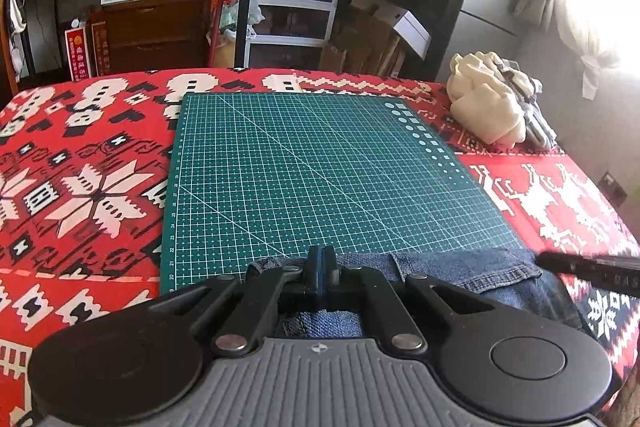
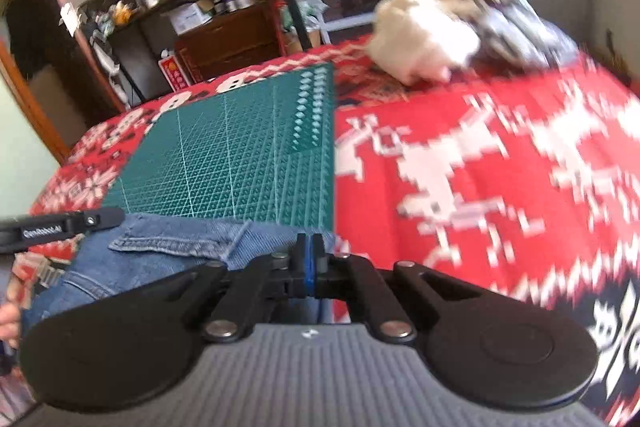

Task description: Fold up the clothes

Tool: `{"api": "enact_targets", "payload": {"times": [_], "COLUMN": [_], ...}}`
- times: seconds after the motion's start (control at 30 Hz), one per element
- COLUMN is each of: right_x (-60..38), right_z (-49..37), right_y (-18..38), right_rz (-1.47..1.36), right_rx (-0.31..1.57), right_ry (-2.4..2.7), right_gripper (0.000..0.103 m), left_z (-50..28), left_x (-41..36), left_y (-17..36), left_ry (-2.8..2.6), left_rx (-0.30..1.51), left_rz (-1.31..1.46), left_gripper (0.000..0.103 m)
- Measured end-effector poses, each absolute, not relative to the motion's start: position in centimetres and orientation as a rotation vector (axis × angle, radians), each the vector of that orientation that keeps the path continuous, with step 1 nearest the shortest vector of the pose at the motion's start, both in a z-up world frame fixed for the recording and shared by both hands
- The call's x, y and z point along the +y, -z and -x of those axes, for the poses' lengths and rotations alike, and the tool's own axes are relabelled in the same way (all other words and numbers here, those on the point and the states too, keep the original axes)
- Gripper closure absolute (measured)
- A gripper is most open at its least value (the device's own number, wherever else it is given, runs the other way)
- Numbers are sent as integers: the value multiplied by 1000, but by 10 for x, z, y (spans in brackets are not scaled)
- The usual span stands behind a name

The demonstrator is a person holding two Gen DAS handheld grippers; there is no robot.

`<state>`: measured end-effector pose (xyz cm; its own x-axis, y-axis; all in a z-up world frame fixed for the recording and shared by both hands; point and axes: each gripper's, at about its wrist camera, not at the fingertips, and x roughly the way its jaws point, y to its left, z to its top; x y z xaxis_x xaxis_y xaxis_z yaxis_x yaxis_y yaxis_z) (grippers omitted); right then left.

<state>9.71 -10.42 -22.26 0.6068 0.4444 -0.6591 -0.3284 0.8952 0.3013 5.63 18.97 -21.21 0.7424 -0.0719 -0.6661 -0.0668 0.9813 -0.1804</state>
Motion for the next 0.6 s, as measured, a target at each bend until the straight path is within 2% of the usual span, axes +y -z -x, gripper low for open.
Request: {"api": "enact_targets", "payload": {"times": [0.17, 0.37, 0.5, 0.6], "right_x": [-112, -71, -40, -39], "right_z": [-85, -67, -63, -59], "right_y": [206, 185, 202, 216], "right_rz": [-140, -74, 16, 86], "right_rx": [775, 738, 781, 782], "right_ry": [-463, -630, -651, -637], "right_gripper": [102, 97, 97, 103], "left_z": [-53, -36, -32, -29], "left_x": [194, 183, 164, 158], "left_y": [202, 188, 199, 208], "left_ry": [15, 122, 151, 135], "left_rx": [742, 758, 790, 796], "left_rz": [249, 310, 270, 188], "left_gripper": [100, 100, 100, 100]}}
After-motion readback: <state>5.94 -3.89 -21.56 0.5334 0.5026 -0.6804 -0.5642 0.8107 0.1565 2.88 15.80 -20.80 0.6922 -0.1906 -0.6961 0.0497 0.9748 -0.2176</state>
